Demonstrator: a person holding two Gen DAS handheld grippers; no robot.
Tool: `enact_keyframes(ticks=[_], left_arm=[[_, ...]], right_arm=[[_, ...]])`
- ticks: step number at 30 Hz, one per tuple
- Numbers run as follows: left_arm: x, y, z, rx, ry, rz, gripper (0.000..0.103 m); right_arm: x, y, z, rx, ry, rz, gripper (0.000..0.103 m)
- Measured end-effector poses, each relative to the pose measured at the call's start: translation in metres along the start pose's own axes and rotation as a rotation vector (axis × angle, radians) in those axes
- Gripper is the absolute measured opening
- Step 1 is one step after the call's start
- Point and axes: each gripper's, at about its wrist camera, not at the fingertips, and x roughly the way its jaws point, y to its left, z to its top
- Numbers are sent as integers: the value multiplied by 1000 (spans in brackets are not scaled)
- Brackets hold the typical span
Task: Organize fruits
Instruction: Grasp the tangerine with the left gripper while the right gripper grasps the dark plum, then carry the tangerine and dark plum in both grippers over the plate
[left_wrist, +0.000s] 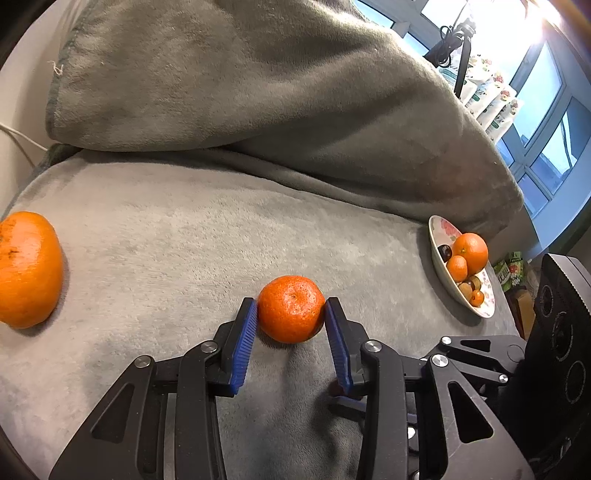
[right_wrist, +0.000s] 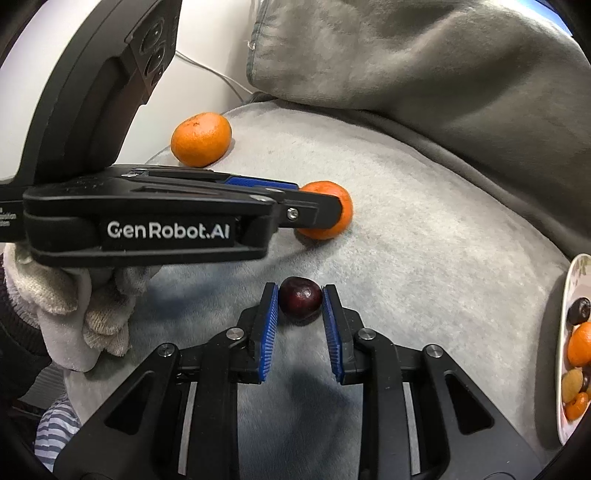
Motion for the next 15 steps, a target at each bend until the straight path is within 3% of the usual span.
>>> enact_keyframes(ticks=[15], left_arm=[[-13,-13,0,10,-37,-13,35]], right_arm=[[-54,-33,-24,78,-82,-59,25]])
